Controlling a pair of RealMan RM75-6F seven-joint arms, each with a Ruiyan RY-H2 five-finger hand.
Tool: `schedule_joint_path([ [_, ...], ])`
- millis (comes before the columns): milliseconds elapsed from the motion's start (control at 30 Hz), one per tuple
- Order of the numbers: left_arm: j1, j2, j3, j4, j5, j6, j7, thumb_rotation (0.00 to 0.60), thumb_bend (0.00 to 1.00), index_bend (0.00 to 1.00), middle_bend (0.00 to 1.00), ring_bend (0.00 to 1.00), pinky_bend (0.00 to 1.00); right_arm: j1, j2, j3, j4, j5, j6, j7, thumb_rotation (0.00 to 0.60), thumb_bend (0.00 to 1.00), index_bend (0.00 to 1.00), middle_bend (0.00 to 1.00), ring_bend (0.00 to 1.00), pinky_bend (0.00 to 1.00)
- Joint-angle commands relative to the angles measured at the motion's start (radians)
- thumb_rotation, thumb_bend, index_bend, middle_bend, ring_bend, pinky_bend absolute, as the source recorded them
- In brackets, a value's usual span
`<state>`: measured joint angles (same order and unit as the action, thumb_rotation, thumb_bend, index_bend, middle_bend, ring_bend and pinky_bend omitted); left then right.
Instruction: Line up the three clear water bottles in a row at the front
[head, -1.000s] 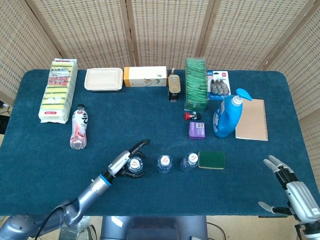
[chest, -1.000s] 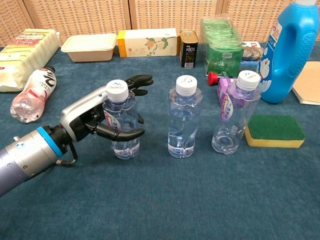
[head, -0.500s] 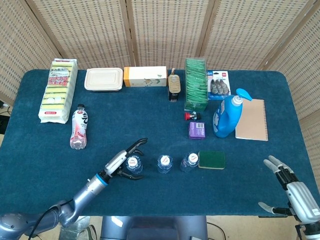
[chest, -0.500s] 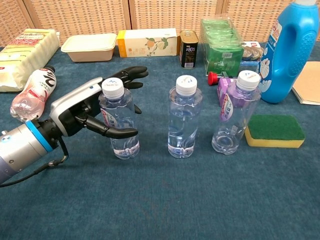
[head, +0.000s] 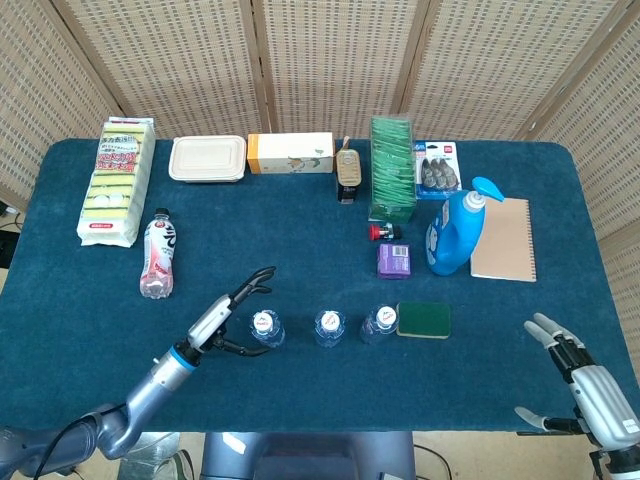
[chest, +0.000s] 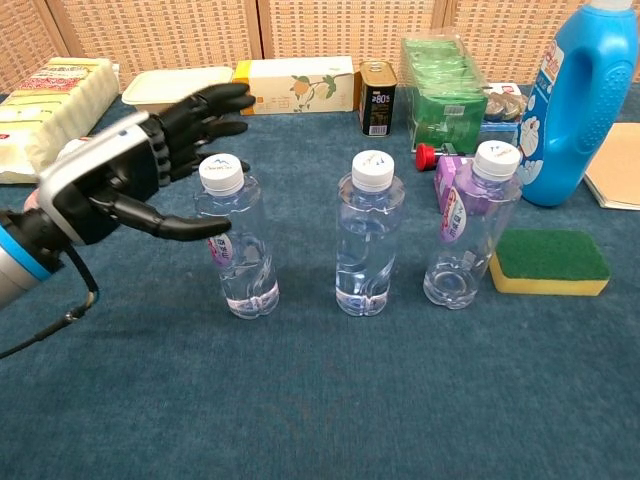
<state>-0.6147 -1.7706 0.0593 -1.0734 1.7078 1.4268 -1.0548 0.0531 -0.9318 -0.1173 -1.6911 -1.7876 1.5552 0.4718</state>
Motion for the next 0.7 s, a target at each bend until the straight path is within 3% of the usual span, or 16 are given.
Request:
schedule_joint_path([
  [33, 0.020, 0.058, -0.001, -0.052, 0.012, 0.052, -0.010, 0.600, 0.16, 0.00, 0.00, 0.00, 0.16, -0.001, 0.000, -0.002, -0.001, -0.005, 0.002, -0.002, 0.600, 0.00, 0.07, 0.00, 0.00, 0.00],
  [500, 0.101, 0.335, 0.000, -0.222, 0.036, 0.206, 0.029, 0.600, 0.14, 0.00, 0.00, 0.00, 0.13, -0.003, 0.000, -0.012, -0.008, -0.026, 0.011, -0.017, 0.600, 0.00, 0.07, 0.00, 0.00, 0.00],
  [600, 0.135, 0.439, 0.025, -0.255, 0.039, 0.222, 0.082, 0.600, 0.12, 0.00, 0.00, 0.00, 0.12, -0.001, -0.001, -0.014, -0.012, -0.029, 0.006, -0.024, 0.600, 0.00, 0.07, 0.00, 0.00, 0.00],
  [700, 0.156, 0.487, 0.037, -0.264, 0.035, 0.223, 0.098, 0.600, 0.11, 0.00, 0.00, 0.00, 0.12, -0.002, -0.001, -0.014, -0.014, -0.027, 0.008, -0.028, 0.600, 0.00, 0.07, 0.00, 0.00, 0.00],
])
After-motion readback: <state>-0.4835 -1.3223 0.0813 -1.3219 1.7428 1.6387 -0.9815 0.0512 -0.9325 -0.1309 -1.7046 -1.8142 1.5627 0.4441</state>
